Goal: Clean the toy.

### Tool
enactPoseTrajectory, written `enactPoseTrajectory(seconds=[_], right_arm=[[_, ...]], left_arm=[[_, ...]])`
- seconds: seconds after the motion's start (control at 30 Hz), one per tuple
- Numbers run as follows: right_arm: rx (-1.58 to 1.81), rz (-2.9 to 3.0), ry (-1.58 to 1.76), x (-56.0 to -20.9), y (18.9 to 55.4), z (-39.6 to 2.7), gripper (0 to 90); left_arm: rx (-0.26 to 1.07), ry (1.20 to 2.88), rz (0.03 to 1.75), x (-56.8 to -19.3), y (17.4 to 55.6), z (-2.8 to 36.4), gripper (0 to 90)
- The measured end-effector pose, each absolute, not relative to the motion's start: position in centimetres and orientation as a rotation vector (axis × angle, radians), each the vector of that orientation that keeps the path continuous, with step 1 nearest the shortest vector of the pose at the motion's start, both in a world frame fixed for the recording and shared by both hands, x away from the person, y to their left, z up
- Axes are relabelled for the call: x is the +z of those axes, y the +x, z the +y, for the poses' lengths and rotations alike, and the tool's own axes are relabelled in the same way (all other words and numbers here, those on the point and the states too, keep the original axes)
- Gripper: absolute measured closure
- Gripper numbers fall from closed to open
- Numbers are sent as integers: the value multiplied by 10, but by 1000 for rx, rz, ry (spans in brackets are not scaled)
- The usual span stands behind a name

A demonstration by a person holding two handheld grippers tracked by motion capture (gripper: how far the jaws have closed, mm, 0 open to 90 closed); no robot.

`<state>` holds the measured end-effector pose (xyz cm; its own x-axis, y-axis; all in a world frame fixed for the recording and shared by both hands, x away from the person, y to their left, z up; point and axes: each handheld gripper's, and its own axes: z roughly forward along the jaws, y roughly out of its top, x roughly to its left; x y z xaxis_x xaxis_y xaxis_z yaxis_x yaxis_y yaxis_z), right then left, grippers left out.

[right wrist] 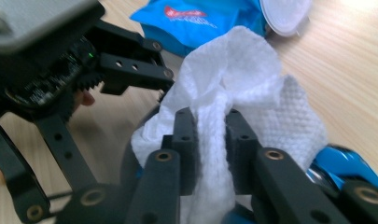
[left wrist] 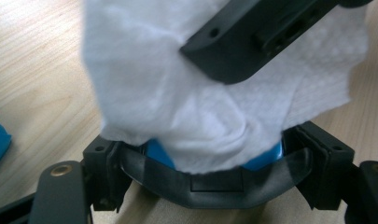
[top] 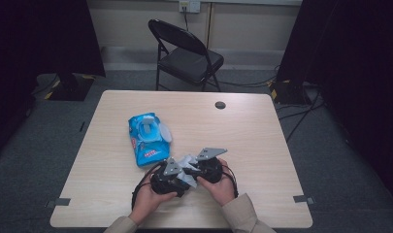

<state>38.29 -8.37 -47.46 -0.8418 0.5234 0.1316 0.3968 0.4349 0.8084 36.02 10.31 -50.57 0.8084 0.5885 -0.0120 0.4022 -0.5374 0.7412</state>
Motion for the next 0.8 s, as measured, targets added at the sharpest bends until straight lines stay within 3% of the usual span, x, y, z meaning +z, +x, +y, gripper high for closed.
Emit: enactPoseTrajectory(seconds=[0.23, 0.8], right_arm=[[1328, 2572, 786, -479, 382, -69, 858], [1317, 2524, 888, -477, 391, -86, 867]], left_arm=[[305, 2210, 724, -506, 360, 103, 243], [300, 2210, 729, -506, 360, 103, 244]])
